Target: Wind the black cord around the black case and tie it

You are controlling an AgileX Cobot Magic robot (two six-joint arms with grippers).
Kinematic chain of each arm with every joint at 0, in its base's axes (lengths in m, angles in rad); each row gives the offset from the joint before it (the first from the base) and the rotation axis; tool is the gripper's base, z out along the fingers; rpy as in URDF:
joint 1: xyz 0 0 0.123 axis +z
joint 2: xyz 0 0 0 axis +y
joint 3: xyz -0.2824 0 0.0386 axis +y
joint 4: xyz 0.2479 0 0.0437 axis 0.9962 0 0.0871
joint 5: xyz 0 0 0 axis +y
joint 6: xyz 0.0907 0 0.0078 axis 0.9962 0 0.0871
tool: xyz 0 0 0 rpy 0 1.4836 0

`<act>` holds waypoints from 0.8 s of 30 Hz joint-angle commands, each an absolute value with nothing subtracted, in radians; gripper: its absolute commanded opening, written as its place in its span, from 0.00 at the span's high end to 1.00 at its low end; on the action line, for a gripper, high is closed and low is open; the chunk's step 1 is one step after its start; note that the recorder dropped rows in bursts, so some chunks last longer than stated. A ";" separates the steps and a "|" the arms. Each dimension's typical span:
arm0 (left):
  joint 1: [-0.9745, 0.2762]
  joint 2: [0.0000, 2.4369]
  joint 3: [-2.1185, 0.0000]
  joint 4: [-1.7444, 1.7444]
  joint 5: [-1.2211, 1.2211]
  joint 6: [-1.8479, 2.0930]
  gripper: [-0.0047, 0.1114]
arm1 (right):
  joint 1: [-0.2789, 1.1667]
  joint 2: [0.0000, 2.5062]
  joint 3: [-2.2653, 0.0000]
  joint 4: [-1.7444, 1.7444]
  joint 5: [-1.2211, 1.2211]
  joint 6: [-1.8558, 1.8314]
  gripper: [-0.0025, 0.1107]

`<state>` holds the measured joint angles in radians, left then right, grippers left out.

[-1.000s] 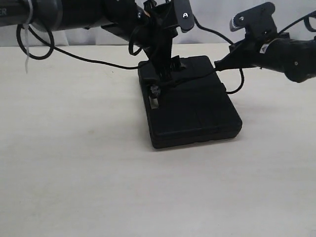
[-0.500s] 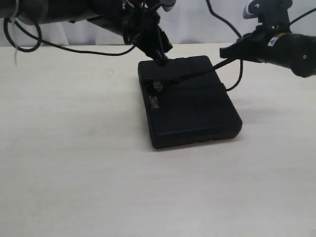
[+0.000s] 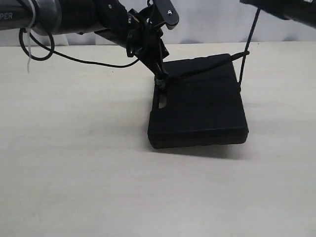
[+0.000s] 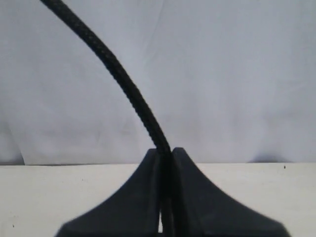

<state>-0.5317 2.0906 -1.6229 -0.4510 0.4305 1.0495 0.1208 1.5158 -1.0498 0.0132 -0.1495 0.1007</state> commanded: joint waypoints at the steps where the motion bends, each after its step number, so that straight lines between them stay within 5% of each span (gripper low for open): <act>1: -0.534 2.089 -1.630 -0.454 0.412 1.051 0.96 | 0.118 1.441 -1.086 0.013 -0.172 0.123 0.94; 24: -0.536 2.089 -1.630 -0.465 0.414 1.053 0.96 | 0.119 1.370 -1.104 -0.042 -0.368 0.360 0.94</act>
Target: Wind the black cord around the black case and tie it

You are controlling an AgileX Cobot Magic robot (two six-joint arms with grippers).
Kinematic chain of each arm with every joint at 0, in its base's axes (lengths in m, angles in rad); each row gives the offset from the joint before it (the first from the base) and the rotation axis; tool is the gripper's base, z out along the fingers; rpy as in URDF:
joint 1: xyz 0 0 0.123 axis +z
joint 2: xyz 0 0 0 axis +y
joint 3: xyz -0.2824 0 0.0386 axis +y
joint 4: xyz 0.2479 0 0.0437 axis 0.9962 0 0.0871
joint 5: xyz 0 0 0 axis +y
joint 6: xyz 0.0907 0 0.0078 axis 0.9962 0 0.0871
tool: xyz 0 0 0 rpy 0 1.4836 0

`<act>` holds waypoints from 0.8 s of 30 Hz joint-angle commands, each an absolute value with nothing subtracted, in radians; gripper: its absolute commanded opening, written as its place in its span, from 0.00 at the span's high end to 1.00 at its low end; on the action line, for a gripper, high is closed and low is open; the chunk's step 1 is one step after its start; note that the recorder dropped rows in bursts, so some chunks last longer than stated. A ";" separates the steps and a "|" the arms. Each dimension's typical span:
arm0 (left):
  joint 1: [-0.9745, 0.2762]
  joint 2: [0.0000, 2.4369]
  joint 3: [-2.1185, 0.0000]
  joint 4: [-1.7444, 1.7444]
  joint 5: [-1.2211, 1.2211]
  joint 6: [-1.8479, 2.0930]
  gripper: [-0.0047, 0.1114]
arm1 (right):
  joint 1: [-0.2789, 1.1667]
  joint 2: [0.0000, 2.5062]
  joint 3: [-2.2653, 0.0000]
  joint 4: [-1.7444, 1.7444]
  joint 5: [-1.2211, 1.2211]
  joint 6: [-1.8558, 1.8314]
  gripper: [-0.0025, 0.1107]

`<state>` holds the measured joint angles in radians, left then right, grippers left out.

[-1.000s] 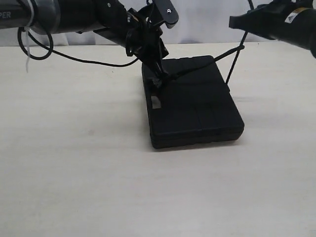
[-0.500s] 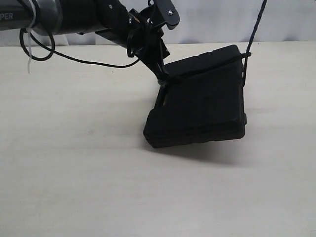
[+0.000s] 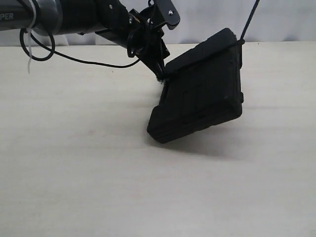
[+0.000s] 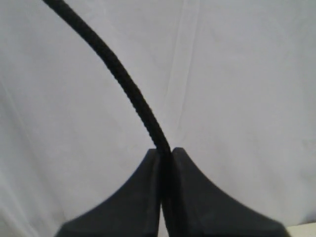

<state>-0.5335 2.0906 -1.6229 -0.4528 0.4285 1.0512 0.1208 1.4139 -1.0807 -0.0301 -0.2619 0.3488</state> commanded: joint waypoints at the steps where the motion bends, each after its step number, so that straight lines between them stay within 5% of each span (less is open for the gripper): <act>1: -0.536 2.089 -1.630 -0.465 0.414 1.053 0.96 | 0.119 1.366 -1.104 -0.042 -0.368 0.360 0.94; 24: -0.536 2.089 -1.630 -0.454 0.418 1.053 0.96 | 0.034 1.770 -1.102 -0.083 -0.346 0.495 0.94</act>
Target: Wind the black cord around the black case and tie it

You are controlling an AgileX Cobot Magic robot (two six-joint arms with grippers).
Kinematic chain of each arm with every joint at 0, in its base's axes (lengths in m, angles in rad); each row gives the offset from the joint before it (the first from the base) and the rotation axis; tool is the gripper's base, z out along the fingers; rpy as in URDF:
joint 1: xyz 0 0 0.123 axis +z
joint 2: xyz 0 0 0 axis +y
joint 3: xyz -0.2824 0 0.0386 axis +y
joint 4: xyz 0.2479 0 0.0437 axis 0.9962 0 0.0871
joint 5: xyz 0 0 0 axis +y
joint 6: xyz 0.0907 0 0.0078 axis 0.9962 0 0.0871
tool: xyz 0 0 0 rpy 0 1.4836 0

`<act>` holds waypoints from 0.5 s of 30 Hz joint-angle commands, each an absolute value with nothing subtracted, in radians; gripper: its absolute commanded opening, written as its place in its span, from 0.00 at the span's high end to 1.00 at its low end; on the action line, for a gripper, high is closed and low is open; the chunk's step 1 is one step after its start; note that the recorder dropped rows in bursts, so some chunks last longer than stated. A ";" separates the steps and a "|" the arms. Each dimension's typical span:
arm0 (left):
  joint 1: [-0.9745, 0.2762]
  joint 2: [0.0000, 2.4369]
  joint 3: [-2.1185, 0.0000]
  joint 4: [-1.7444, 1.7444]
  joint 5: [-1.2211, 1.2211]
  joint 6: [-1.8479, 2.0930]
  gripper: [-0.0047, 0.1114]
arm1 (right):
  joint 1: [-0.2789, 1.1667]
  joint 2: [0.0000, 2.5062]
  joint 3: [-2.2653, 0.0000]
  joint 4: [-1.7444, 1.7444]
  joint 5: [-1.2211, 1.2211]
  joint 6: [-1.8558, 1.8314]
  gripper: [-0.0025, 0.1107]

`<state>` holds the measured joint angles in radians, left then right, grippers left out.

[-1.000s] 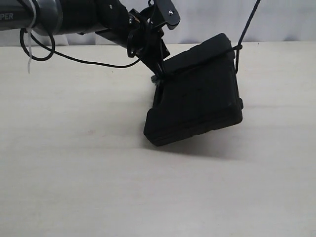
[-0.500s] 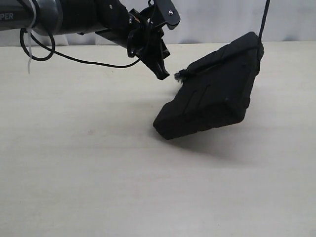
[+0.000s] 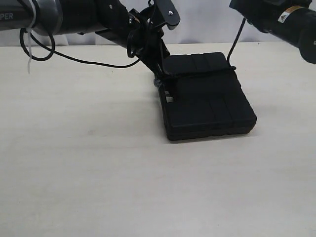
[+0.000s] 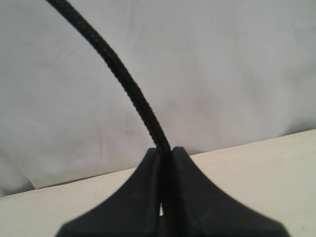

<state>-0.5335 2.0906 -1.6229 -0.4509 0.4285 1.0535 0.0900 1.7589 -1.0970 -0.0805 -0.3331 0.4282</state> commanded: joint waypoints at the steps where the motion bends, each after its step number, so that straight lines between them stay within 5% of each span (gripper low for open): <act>1: -0.536 2.089 -1.630 -0.454 0.416 1.053 0.96 | 0.004 1.770 -1.102 -0.083 -0.330 0.514 0.94; 12: -0.536 2.089 -1.630 -0.454 0.385 1.057 0.96 | -0.283 1.880 -1.102 -0.214 -0.077 0.508 0.93; 15: -0.536 2.089 -1.630 -0.456 0.391 1.057 0.96 | -0.267 1.962 -1.102 -0.262 -0.074 0.508 0.79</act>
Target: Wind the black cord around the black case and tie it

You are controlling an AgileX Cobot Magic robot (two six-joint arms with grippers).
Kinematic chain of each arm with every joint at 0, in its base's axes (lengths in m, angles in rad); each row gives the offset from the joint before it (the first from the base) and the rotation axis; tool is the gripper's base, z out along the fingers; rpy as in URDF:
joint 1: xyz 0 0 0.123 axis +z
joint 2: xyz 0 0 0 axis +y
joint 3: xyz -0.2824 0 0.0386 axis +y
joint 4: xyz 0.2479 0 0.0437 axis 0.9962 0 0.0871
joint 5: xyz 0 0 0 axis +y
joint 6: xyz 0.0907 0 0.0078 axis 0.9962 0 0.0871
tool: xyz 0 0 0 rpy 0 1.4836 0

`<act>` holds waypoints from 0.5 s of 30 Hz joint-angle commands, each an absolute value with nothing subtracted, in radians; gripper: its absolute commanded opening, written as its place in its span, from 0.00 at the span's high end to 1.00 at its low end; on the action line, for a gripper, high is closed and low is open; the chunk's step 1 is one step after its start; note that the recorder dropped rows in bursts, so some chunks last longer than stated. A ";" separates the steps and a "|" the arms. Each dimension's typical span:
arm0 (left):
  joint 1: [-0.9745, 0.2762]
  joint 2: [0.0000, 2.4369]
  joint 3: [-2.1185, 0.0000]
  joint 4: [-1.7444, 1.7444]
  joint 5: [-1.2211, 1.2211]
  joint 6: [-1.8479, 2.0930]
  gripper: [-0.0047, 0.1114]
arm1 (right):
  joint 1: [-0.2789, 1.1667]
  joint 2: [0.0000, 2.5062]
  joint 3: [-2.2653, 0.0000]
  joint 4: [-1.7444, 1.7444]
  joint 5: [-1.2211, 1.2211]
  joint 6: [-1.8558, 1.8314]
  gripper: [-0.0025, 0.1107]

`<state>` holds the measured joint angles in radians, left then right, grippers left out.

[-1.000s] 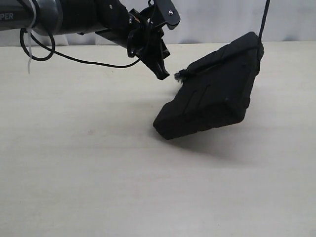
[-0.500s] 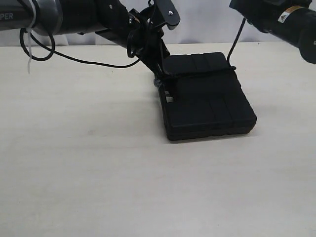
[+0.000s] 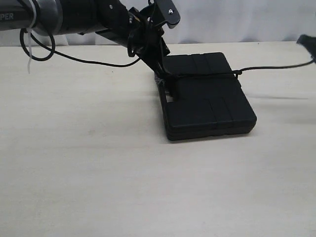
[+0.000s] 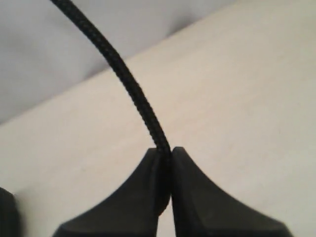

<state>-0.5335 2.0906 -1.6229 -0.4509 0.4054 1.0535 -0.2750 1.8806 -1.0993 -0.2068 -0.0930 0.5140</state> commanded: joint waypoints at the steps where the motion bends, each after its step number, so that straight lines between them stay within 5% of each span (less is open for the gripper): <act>1: -0.536 2.089 -1.630 -0.456 0.400 1.057 0.96 | -0.264 1.978 -1.102 -0.262 -0.078 0.508 0.72; 6: -0.536 2.089 -1.630 -0.456 0.408 1.061 0.96 | -0.266 1.992 -1.110 -0.262 -0.042 0.508 0.47; 15: -0.536 2.089 -1.630 -0.456 0.406 1.069 0.96 | -0.255 1.913 -1.197 -0.259 0.233 0.491 0.48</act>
